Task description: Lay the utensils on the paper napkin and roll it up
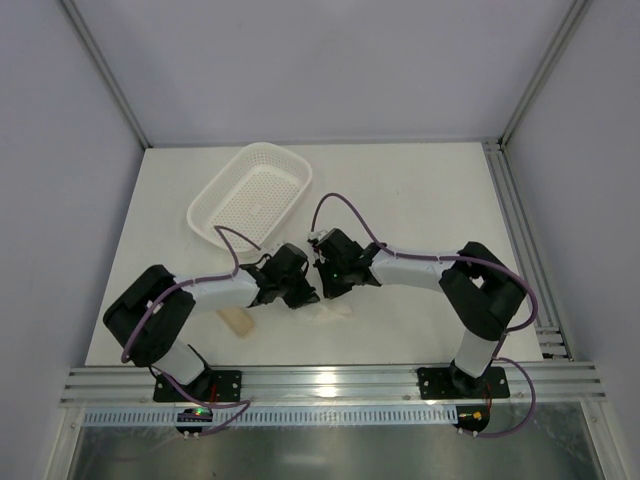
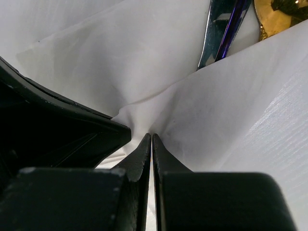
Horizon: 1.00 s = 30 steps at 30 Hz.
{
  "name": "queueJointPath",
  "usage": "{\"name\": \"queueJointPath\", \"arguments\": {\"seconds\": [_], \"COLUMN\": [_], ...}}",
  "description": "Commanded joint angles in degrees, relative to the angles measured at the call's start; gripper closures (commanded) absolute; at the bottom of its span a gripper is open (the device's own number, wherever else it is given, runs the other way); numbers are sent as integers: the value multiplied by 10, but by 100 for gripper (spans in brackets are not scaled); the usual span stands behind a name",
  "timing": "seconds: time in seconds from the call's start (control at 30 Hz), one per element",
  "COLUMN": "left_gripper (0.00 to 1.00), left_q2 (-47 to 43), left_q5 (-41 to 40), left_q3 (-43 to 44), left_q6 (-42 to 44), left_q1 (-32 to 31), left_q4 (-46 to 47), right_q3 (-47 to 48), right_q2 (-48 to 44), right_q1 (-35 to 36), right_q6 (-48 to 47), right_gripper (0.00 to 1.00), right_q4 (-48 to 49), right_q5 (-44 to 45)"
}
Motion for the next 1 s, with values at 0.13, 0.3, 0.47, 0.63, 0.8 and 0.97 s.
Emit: {"name": "queueJointPath", "arguments": {"seconds": [0.13, 0.3, 0.47, 0.63, 0.8, 0.97], "left_gripper": [100, 100, 100, 100, 100, 100], "left_q2": [12, 14, 13, 12, 10, 7], "left_q5": [-46, -44, -46, -47, -47, -46], "left_q3": [2, 1, 2, 0, 0, 4], "left_q6": [18, 14, 14, 14, 14, 13], "left_q1": [-2, -3, -4, -5, -5, -6], "left_q4": [-89, -84, -88, -88, -89, -90], "right_q3": [-8, 7, 18, 34, 33, 12], "right_q2": [-14, -26, -20, -12, 3, 13], "right_q1": [3, 3, 1, 3, 2, 3], "right_q6": [3, 0, 3, -3, -6, 4], "right_gripper": [96, 96, 96, 96, 96, 96], "right_q4": [-2, -12, -15, -26, -28, -12], "right_q5": [36, 33, 40, 75, 80, 69]}}
